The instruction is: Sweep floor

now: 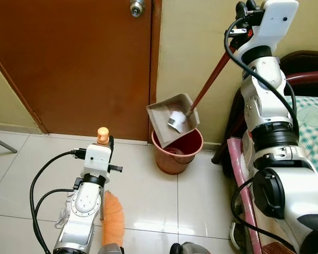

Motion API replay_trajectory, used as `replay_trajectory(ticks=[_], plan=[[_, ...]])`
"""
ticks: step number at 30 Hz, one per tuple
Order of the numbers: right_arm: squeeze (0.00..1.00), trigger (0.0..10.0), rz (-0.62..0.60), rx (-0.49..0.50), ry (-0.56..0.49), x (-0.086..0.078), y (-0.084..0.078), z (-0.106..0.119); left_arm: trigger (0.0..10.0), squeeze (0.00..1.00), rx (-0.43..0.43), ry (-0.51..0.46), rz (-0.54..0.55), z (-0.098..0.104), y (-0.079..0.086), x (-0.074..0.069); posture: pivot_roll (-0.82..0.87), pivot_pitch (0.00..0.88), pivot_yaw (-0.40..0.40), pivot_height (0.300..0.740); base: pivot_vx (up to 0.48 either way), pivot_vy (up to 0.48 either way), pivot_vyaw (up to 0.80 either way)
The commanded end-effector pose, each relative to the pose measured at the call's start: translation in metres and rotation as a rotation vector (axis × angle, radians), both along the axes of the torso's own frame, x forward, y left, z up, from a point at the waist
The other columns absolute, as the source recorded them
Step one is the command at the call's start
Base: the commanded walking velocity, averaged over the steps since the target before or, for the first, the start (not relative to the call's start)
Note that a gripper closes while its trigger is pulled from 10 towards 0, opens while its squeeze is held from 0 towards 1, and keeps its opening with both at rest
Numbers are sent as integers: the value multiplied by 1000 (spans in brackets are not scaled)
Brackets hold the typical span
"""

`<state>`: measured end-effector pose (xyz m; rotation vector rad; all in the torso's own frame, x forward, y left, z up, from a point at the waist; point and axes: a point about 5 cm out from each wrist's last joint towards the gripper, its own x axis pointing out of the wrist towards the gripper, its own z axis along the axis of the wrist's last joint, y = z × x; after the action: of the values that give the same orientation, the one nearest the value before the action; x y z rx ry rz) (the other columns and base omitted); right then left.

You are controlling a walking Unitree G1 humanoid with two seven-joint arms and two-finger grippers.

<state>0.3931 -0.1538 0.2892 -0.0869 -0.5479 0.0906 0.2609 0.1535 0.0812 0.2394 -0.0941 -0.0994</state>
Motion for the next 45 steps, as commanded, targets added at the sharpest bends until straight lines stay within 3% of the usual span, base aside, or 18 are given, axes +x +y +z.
replay_trajectory(ticks=[1,6,9,11,23,29,31,33,34,37,39,44,45], plan=[[0,10000,5,-48,-111,-8,7,17,10000,0,16,-14,-13,4,-2,2,2,45,-53,740,0,0,0],[0,10000,24,-89,-129,-11,17,14,10000,0,14,-13,-16,3,-3,3,-3,48,-52,740,0,0,0],[0,10000,61,-192,-159,-16,31,4,10000,0,10,-16,-19,4,-5,3,-3,49,-53,740,0,0,0],[0,10000,122,-318,-182,-25,46,-13,10000,0,8,-16,-18,4,-5,3,-4,51,-55,740,0,0,0],[0,10000,311,-535,-180,-48,70,-54,10000,0,3,-13,-29,4,-8,3,-6,49,-50,740,0,0,0],[0,10000,250,-474,-266,-50,66,-33,10000,0,0,-19,-25,6,-7,6,0,47,-52,740,0,0,0],[0,10000,263,-420,-336,-54,70,-8,10000,0,-9,-13,-25,4,-6,5,-2,45,-51,740,0,0,0],[0,10000,267,-399,-363,-56,71,2,10000,0,-9,-12,-26,4,-6,5,-2,45,-51,740,0,0,0],[0,10000,278,-322,-416,-59,75,28,10000,0,-9,-9,-34,3,-9,4,-6,39,-48,740,0,0,0],[0,10000,287,-258,-444,-62,76,44,10000,0,-10,-11,-41,3,-12,5,-6,37,-49,740,0,0,0],[0,10000,304,-126,-432,-63,74,58,10000,0,-12,-20,-41,5,-13,7,-4,35,-50,740,0,0,0],[0,10000,312,86,-319,-55,64,56,10000,0,-10,-26,-33,7,-10,7,-2,33,-50,740,0,0,0],[0,10000,312,86,-319,-55,64,56,10000,0,-10,-26,-33,7,-10,7,-2,33,-50,740,0,0,0]])
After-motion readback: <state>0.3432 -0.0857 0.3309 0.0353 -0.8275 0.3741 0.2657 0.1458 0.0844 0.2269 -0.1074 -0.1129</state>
